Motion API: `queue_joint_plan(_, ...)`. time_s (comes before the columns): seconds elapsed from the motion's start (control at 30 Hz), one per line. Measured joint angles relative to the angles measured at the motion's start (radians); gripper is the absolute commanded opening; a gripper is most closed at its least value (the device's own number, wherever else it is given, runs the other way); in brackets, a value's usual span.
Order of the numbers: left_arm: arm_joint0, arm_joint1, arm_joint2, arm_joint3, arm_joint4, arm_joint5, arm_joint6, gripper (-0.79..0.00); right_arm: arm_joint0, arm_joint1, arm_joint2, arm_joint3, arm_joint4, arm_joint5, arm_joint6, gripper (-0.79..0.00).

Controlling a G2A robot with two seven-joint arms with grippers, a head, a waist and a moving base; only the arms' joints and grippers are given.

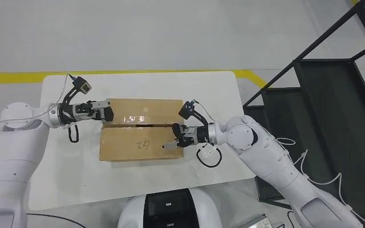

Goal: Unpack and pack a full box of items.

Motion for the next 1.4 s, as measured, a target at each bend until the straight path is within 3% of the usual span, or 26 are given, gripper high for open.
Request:
queue_joint_plan(0.43, -0.006, 0.031, 0.049, -0.002, 0.056, -0.007, 0.007, 0.000, -0.019, 0.003, 0.019, -0.022, -0.065, 0.061, -0.025, 0.000)
queue_joint_plan(0.77, 0.021, 0.066, 0.068, -0.061, 0.068, 0.000, 0.000, 0.000, -0.135, 0.037, 0.166, -0.065, -0.050, 0.049, -0.056, 0.000)
queue_joint_plan(1.07, 0.007, 0.078, 0.066, -0.039, -0.075, 0.049, -0.049, 0.000, -0.194, 0.052, 0.236, -0.067, -0.031, 0.036, -0.063, 0.000)
queue_joint_plan(1.27, -0.007, 0.085, 0.106, -0.030, -0.141, 0.048, -0.047, 0.000, -0.181, 0.048, 0.207, -0.068, -0.039, 0.018, -0.044, 0.000)
queue_joint_plan(1.4, -0.013, 0.095, 0.121, -0.034, -0.203, 0.048, -0.047, 0.000, -0.160, 0.042, 0.167, -0.062, -0.001, -0.053, -0.020, 0.000)
